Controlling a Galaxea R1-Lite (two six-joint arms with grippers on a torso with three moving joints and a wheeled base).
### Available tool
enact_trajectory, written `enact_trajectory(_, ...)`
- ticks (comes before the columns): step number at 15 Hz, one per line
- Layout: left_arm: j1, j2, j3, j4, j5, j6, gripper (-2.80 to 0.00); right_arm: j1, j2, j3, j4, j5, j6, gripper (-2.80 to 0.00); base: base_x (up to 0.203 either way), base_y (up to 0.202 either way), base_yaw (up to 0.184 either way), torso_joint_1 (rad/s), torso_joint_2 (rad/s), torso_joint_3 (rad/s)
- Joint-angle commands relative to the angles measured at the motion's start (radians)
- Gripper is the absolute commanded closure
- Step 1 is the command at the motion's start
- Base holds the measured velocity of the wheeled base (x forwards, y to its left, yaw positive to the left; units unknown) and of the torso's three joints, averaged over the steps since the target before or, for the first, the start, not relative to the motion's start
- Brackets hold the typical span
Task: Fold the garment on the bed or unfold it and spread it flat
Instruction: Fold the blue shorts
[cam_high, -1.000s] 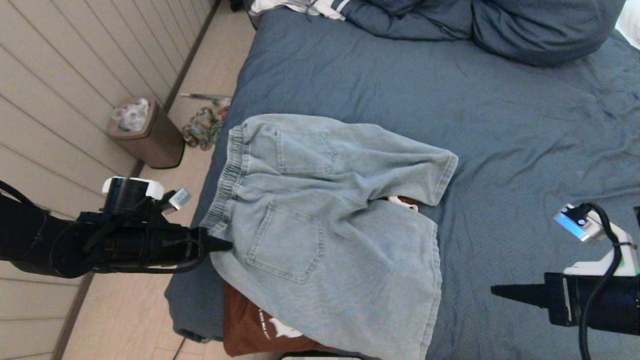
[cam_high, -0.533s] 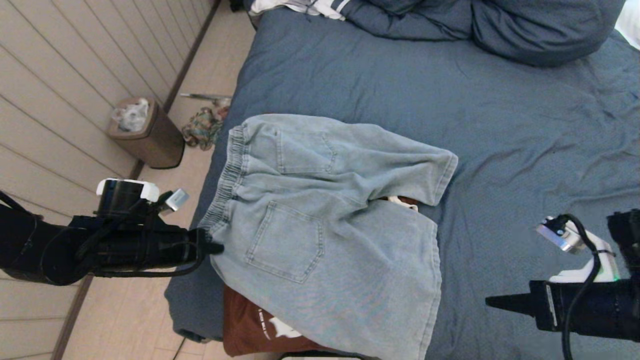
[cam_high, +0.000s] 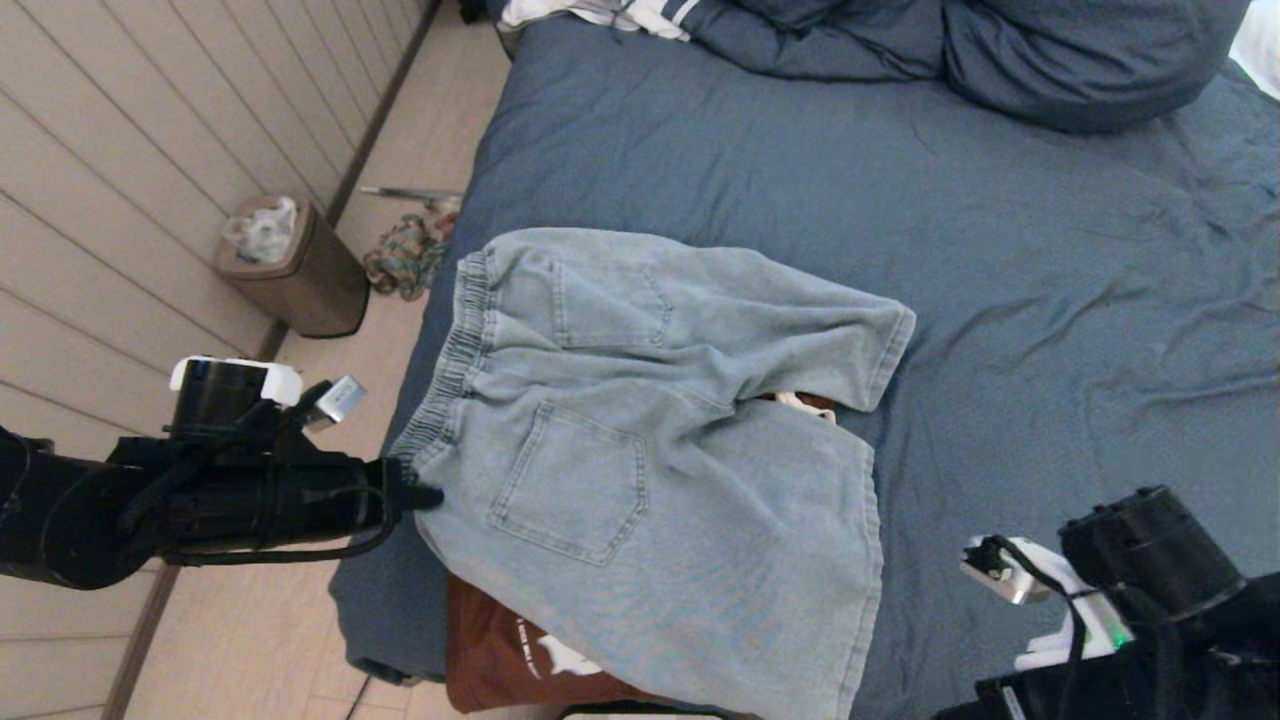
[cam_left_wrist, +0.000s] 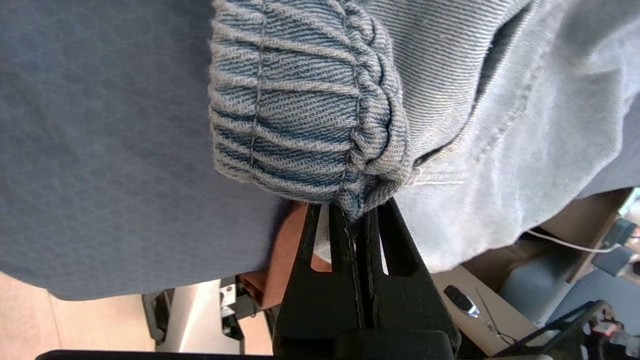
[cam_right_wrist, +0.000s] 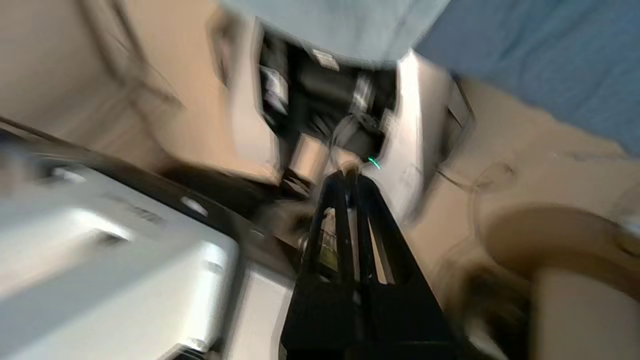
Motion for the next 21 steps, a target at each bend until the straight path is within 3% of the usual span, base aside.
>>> enact_trajectory(1, -0.026, -0.014, 0.005, -0.002, -0.001, -0.013, 0.00, 0.084, 0.147, 0.001, 0.000, -0.101, -0.005, -2.80, 0.000, 0.000, 0.000, 0.000, 0.00, 0.000)
enact_trajectory(3, -0.027, -0.020, 0.011, -0.004, -0.001, -0.014, 0.00, 0.122, 0.189, 0.005, -0.057, -0.163, -0.003, -2.80, 0.000, 0.000, 0.000, 0.000, 0.00, 0.000)
enact_trajectory(8, -0.027, -0.039, 0.015, -0.002, -0.003, -0.017, 0.00, 0.122, 0.265, -0.021, -0.081, -0.167, -0.002, -2.80, 0.000, 0.000, 0.000, 0.000, 0.00, 0.000)
enact_trajectory(11, -0.027, -0.049, 0.018, -0.002, -0.003, -0.018, 0.00, 0.124, 0.326, -0.054, -0.171, -0.175, -0.002, -2.80, 0.000, 0.000, 0.000, 0.000, 0.00, 0.000)
enact_trajectory(15, -0.027, -0.066, 0.018, -0.003, -0.001, -0.019, 0.00, 0.137, 0.409, -0.121, -0.204, -0.274, -0.001, -2.80, 0.000, 0.000, 0.000, 0.000, 0.00, 0.000)
enact_trajectory(21, -0.027, -0.068, 0.023, -0.005, -0.001, -0.019, 0.00, 0.212, 0.509, -0.129, -0.283, -0.278, 0.030, -2.80, 0.000, 0.000, 0.000, 0.000, 0.00, 0.000)
